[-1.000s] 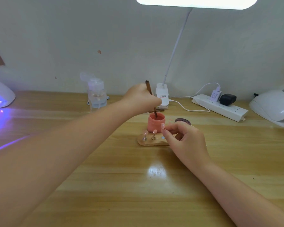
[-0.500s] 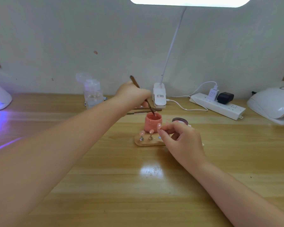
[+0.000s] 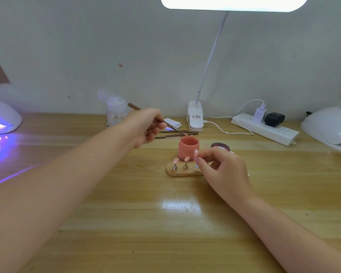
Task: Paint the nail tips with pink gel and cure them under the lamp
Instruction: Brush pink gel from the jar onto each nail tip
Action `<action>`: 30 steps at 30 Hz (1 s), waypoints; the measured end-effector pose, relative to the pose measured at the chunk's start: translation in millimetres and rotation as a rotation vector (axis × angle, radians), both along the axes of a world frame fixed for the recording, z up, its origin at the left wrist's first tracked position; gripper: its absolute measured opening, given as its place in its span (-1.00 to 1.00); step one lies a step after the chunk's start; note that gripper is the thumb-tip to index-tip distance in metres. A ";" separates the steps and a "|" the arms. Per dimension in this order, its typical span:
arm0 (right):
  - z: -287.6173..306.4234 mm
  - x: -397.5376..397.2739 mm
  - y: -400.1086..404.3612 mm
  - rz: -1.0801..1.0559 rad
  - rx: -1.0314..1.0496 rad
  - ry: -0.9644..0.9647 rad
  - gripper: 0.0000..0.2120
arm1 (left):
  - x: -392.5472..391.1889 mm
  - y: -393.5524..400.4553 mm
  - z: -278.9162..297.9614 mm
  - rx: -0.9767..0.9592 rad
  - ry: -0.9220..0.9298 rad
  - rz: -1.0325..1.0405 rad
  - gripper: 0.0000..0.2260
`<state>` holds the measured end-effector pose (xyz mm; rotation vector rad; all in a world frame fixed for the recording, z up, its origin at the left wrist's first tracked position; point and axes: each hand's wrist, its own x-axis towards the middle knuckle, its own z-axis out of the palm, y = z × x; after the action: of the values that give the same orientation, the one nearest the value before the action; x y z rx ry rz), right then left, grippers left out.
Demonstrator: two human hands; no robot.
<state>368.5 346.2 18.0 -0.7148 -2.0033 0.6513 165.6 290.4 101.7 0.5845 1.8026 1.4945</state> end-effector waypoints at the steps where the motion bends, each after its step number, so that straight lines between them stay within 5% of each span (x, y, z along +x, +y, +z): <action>1: 0.2 -0.2 -0.1 0.001 -0.003 0.003 -0.95 | 1.8 0.6 -1.4 -0.008 -0.009 -0.013 -0.89; 8: 0.1 0.1 -0.7 0.002 0.004 0.003 -0.92 | 0.3 -12.2 -17.9 0.124 -0.018 0.179 -0.88; 14: 0.4 0.9 -0.7 0.002 0.006 -0.005 -0.95 | 27.0 -38.5 -21.4 0.393 -0.064 0.139 -0.91; 30: 1.1 1.7 -1.1 -0.013 0.045 -0.027 -0.98 | 75.3 -88.9 -62.7 0.512 1.028 -0.203 -0.78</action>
<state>370.2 345.1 19.1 -0.7121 -2.0308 0.5897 240.9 201.5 39.0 2.0084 1.9159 1.6375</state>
